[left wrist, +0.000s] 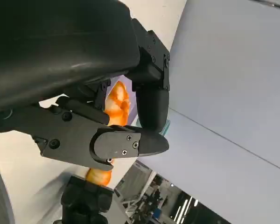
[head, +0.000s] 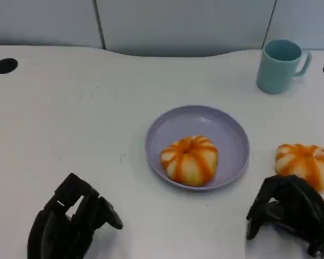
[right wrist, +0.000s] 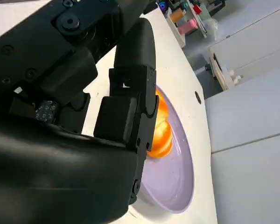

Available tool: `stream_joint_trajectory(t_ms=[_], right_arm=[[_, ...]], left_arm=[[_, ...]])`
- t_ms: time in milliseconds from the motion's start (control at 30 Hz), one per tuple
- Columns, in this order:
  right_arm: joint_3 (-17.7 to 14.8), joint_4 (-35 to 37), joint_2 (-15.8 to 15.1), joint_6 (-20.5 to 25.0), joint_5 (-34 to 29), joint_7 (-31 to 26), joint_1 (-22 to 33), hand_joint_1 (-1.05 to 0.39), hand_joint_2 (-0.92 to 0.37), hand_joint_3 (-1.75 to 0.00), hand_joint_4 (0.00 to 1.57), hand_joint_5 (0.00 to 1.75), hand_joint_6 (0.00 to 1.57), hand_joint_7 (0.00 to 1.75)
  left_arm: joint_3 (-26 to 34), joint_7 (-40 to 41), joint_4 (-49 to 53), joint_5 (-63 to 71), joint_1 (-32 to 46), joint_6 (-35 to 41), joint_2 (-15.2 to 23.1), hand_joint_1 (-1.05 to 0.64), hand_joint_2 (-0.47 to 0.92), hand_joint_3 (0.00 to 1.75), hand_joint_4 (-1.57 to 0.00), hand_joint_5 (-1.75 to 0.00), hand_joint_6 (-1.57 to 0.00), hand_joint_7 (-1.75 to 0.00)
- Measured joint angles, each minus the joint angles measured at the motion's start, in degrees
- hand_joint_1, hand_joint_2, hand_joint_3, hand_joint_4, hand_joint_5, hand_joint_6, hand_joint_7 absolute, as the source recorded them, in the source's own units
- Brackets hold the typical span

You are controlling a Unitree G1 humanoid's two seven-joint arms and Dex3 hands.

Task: Grasp the bread from the table and place it into the plate.

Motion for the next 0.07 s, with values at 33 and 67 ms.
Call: stream_joint_trajectory(t_ms=[33, 67], right_arm=[[0.0, 0.0, 0.0, -0.1, 0.0, 0.0, 0.0, -1.05, -0.6, -0.01, 1.57, 0.69, 1.57, 0.46], [-0.2, 0.1, 0.1, -0.2, 0.1, 0.0, 0.0, -1.05, -0.6, -0.01, 1.57, 0.69, 1.57, 0.46]], left_arm=[[0.0, 0.0, 0.0, 0.0, 0.0, 0.0, 0.0, -0.49, 0.92, 0.34, -0.7, -1.75, -0.42, -1.75], [0.1, -0.1, 0.1, 0.0, 0.0, 0.0, 0.0, -0.49, 0.92, 0.34, -0.7, -1.75, -0.42, -1.75]])
